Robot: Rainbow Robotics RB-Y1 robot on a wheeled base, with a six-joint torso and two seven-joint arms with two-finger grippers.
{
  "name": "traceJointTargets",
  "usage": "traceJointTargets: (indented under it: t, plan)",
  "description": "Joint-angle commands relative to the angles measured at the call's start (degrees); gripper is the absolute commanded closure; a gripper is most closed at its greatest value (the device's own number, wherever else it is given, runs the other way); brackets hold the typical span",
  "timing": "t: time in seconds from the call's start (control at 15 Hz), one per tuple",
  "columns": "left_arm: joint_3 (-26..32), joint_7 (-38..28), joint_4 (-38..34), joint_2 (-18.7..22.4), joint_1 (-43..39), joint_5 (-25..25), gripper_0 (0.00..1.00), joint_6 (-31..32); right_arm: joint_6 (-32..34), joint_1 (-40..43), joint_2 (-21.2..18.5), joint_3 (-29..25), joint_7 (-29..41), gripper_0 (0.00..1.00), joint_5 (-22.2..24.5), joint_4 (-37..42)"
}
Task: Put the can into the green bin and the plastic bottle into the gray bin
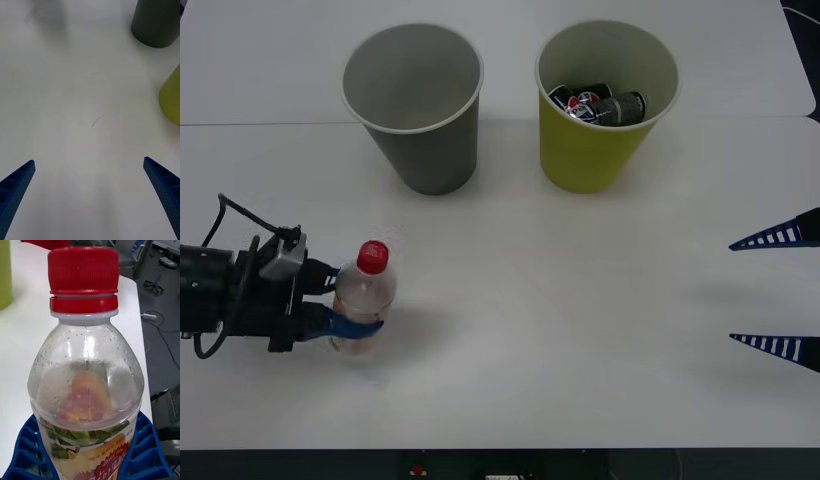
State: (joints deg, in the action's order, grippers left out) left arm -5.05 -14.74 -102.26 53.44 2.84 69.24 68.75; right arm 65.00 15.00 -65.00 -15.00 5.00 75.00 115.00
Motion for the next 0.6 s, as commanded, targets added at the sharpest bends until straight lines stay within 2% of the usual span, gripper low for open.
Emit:
traceJointTargets:
  t: [0.07, 0.33, 0.6]
  plan:
    - [5.58, -14.18, -10.24, 0.00, -3.81, 6.78, 1.00, -4.33, 0.00, 0.00, 0.00, 0.00, 0.00, 0.00, 0.00, 0.00]
    - [12.43, -31.40, -17.54, 0.00, -5.21, 11.97, 1.00, -4.77, 0.00, 0.00, 0.00, 0.00, 0.00, 0.00, 0.00, 0.00]
    - [18.41, -50.21, -25.10, 2.02, -4.95, 20.58, 1.00, -5.12, 0.00, 0.00, 0.00, 0.00, 0.00, 0.00, 0.00, 0.00]
